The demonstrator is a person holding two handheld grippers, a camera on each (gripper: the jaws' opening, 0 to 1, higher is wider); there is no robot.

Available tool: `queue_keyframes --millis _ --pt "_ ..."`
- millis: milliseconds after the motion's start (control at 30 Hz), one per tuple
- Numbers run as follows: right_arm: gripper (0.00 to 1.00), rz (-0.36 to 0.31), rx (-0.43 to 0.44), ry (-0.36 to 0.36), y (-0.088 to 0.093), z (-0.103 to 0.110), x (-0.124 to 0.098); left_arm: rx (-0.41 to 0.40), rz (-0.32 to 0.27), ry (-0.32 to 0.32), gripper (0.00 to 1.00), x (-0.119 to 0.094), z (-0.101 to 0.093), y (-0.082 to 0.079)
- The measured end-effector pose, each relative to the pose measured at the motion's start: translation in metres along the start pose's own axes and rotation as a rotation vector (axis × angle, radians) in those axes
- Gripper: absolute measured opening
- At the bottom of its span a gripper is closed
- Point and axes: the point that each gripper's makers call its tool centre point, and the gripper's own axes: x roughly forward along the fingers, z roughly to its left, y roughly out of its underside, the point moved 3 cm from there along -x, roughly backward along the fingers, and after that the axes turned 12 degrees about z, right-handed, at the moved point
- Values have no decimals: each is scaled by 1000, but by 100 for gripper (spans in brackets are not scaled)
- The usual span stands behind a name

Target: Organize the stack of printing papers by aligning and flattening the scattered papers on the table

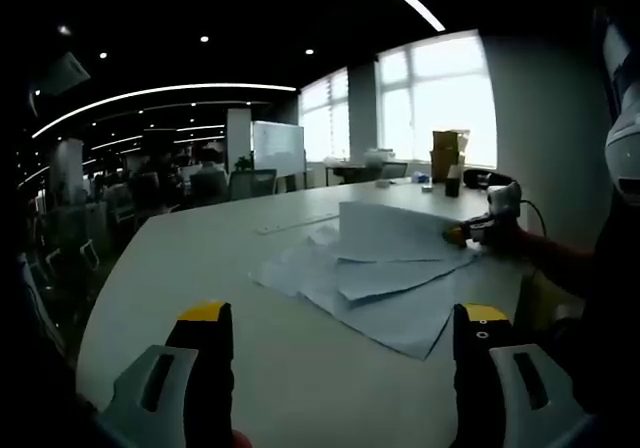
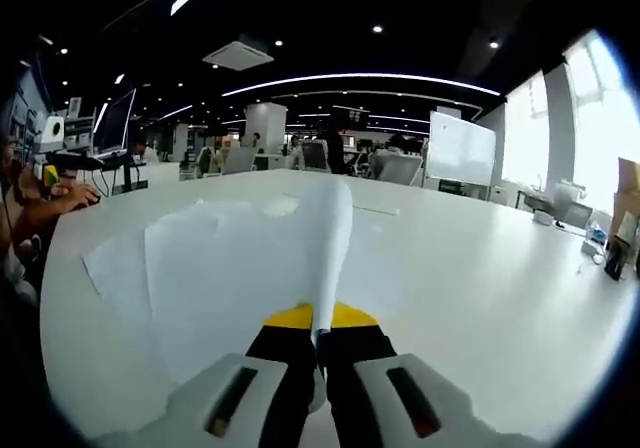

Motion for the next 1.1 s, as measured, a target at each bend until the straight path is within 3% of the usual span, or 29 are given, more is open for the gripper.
queue_keyframes --millis 1100 --pt "0 1 25 -5 1 0 0 -1 2 -3 94 -1 1 1"
